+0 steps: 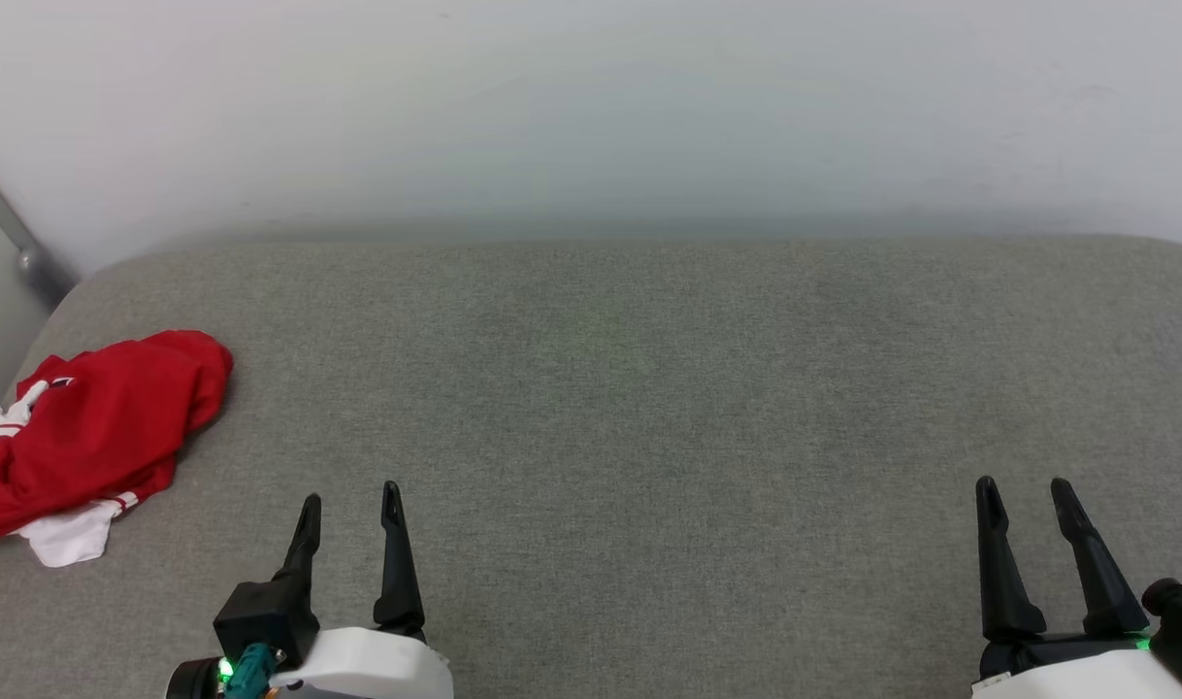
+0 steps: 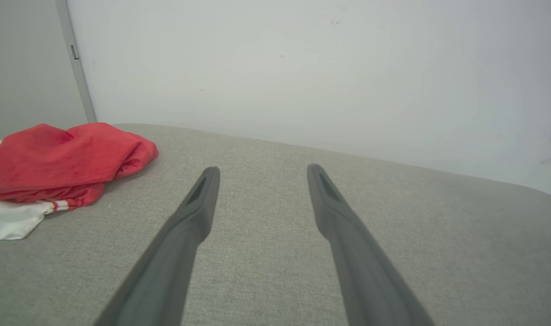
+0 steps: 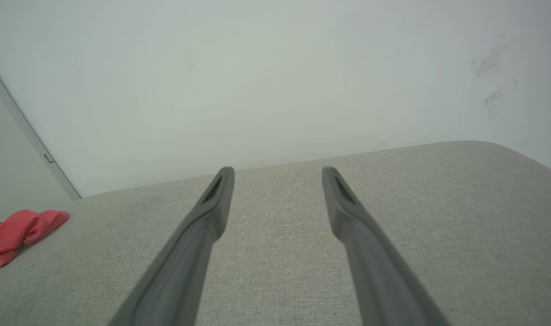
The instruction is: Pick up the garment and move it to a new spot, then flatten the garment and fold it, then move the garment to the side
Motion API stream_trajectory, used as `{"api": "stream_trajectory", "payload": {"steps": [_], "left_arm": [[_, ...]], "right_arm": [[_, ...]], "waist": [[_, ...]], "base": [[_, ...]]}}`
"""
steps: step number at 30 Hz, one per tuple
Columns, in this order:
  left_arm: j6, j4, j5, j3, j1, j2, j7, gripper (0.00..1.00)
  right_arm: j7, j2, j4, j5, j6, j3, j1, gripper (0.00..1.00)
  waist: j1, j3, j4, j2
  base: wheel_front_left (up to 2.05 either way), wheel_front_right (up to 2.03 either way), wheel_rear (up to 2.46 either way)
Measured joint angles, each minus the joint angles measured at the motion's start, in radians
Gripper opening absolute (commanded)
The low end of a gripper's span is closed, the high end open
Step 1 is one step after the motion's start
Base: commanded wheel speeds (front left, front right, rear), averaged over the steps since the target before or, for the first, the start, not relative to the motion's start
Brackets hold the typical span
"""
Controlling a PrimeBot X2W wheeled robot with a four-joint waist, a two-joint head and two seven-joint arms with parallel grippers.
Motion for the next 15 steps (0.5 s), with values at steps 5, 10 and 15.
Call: {"api": "stream_trajectory", "payload": {"steps": [5,10,15], "left_arm": [[-0.006,-0.002,0.034,0.002,0.012,-0.006,-0.01,1.0],[-0.014,-0.003,0.092,0.004,0.019,-0.014,-0.026,1.0],[-0.024,-0.003,0.128,0.008,0.029,-0.019,-0.035,1.0]], "right_arm": [[-0.012,0.0,-0.012,-0.03,0.0,-0.001,0.006,1.0],[-0.023,0.0,-0.018,-0.069,0.0,-0.002,0.02,1.0],[-0.033,0.0,-0.024,-0.096,0.0,-0.002,0.024,1.0]], "waist": [[0.0,0.001,0.002,0.0],[0.0,0.001,0.005,0.0],[0.0,0.002,0.006,0.0]], "base": [[0.0,0.0,0.0],[0.0,0.0,0.0],[0.0,0.0,0.0]]}}
